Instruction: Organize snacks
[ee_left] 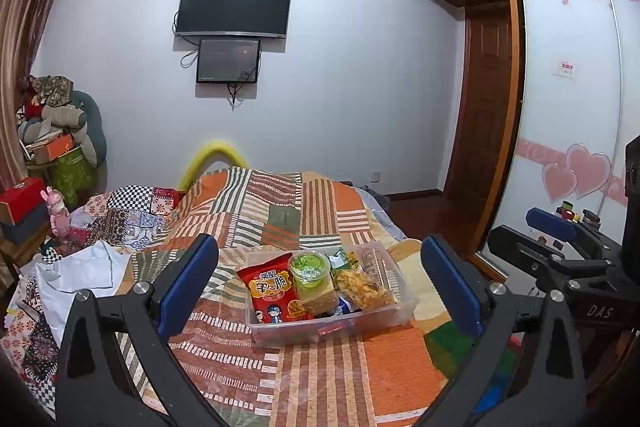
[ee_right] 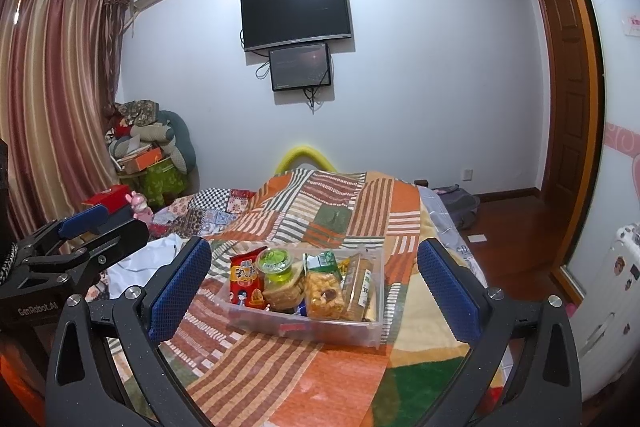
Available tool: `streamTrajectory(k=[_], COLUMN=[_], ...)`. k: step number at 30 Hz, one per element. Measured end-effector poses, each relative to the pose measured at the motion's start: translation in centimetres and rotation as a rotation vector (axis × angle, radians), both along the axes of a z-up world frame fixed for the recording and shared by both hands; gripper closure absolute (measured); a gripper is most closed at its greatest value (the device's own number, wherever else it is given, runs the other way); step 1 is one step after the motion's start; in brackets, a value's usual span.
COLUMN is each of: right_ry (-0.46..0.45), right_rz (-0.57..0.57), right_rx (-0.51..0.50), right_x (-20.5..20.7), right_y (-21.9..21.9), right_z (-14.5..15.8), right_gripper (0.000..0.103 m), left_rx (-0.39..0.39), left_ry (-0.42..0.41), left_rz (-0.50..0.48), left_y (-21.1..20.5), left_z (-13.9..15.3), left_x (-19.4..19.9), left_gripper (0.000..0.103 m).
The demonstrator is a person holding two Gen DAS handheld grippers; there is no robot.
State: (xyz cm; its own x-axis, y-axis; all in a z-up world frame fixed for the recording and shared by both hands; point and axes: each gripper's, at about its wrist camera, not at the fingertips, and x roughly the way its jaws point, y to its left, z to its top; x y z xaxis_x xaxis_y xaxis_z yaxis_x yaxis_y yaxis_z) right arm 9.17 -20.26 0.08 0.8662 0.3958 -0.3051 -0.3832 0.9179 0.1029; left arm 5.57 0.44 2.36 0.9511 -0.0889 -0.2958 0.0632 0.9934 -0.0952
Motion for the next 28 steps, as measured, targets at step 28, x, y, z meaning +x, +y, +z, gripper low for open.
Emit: streamTrajectory(k=[28], right_ry=[0.0], right_rz=[0.001], right_rx=[0.009], right_x=[-0.51], right_y=[0.16], right_z=[-0.16], right_gripper=[0.0], left_rx=[0.0], left_ry=[-0.002], left_rz=[-0.015], left_y=[-0.19], left_z=[-0.06], left_x=[-0.2], left_gripper=[0.0])
